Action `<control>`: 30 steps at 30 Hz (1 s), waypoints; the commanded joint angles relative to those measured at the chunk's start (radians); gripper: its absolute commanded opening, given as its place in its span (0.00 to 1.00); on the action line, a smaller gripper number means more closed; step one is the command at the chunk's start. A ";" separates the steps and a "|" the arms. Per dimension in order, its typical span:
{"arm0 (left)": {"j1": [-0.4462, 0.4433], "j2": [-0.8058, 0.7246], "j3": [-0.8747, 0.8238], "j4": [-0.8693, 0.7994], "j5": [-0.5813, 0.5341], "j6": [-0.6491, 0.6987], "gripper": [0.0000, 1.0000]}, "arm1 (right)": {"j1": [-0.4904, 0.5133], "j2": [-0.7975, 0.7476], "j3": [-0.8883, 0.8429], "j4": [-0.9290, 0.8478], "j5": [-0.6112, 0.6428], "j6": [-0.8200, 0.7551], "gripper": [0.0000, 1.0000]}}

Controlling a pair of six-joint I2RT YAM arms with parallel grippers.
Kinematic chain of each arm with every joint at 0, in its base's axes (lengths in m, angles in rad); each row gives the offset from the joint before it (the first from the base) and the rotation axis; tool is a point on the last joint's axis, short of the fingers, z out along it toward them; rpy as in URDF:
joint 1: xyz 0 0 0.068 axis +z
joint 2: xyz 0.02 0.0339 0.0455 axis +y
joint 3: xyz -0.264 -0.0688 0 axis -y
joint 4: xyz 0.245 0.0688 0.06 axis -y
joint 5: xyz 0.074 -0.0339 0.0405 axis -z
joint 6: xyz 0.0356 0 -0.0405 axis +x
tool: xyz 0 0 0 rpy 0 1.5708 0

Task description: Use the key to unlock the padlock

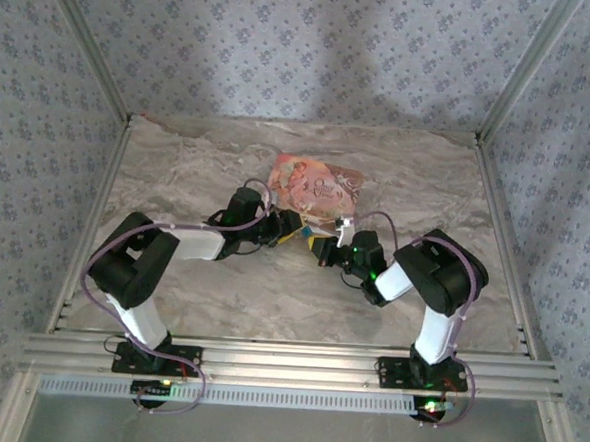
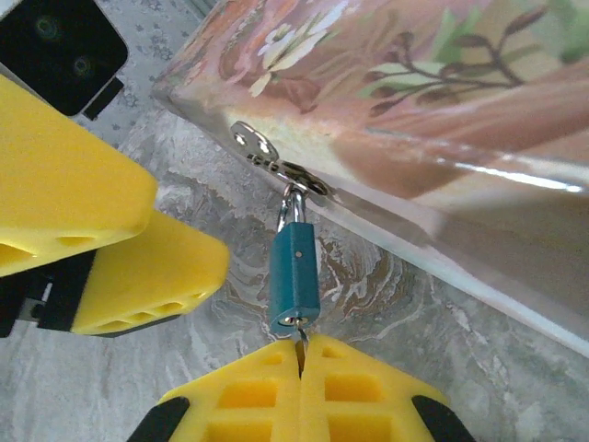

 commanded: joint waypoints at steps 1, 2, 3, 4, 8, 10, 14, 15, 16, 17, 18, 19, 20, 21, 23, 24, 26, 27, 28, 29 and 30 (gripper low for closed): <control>-0.001 0.026 -0.013 0.059 0.017 -0.042 0.56 | 0.012 -0.048 0.032 -0.041 0.002 0.067 0.00; -0.001 0.031 -0.014 0.059 0.017 -0.047 0.55 | 0.012 -0.052 0.034 -0.050 0.002 0.072 0.00; -0.003 0.036 -0.013 0.060 0.017 -0.052 0.55 | 0.014 -0.056 0.037 -0.055 0.000 0.077 0.00; -0.004 0.041 -0.012 0.062 0.018 -0.057 0.54 | 0.017 -0.059 0.040 -0.065 0.001 0.085 0.00; -0.010 0.056 -0.006 0.064 0.020 -0.070 0.52 | 0.023 -0.064 0.050 -0.082 -0.001 0.108 0.00; -0.012 0.066 -0.002 0.063 0.021 -0.078 0.50 | 0.026 -0.063 0.054 -0.083 -0.003 0.125 0.00; -0.016 0.088 0.000 0.086 0.028 -0.101 0.47 | 0.031 -0.066 0.068 -0.107 -0.004 0.140 0.00; -0.018 0.095 0.003 0.097 0.031 -0.107 0.46 | 0.033 -0.069 0.069 -0.111 -0.004 0.140 0.00; -0.019 0.102 0.005 0.104 0.034 -0.115 0.45 | 0.034 -0.068 0.071 -0.113 -0.003 0.145 0.00; -0.022 0.108 0.008 0.108 0.037 -0.118 0.44 | 0.033 -0.068 0.072 -0.116 0.000 0.152 0.00; -0.024 0.113 0.009 0.109 0.036 -0.123 0.43 | 0.033 -0.069 0.074 -0.117 0.000 0.161 0.00; -0.026 0.118 0.013 0.109 0.037 -0.128 0.42 | 0.034 -0.070 0.075 -0.116 0.001 0.170 0.00; -0.028 0.121 0.015 0.110 0.037 -0.132 0.41 | 0.035 -0.070 0.076 -0.116 0.002 0.178 0.00; -0.029 0.125 0.016 0.111 0.034 -0.133 0.40 | 0.035 -0.070 0.078 -0.114 0.002 0.185 0.00; -0.032 0.131 0.018 0.110 0.030 -0.137 0.38 | 0.035 -0.071 0.082 -0.116 0.004 0.201 0.00; -0.035 0.135 0.020 0.109 0.028 -0.139 0.37 | 0.035 -0.070 0.083 -0.117 0.007 0.209 0.00; -0.038 0.142 0.023 0.109 0.029 -0.144 0.37 | 0.035 -0.069 0.083 -0.113 0.014 0.228 0.00; -0.040 0.146 0.025 0.109 0.030 -0.147 0.37 | 0.035 -0.069 0.083 -0.110 0.017 0.237 0.00; -0.042 0.150 0.028 0.109 0.031 -0.151 0.37 | 0.035 -0.069 0.086 -0.107 0.020 0.248 0.00; -0.042 0.152 0.030 0.109 0.033 -0.153 0.37 | 0.035 -0.070 0.087 -0.105 0.023 0.257 0.00; -0.045 0.155 0.034 0.108 0.035 -0.154 0.37 | 0.034 -0.070 0.091 -0.102 0.025 0.267 0.00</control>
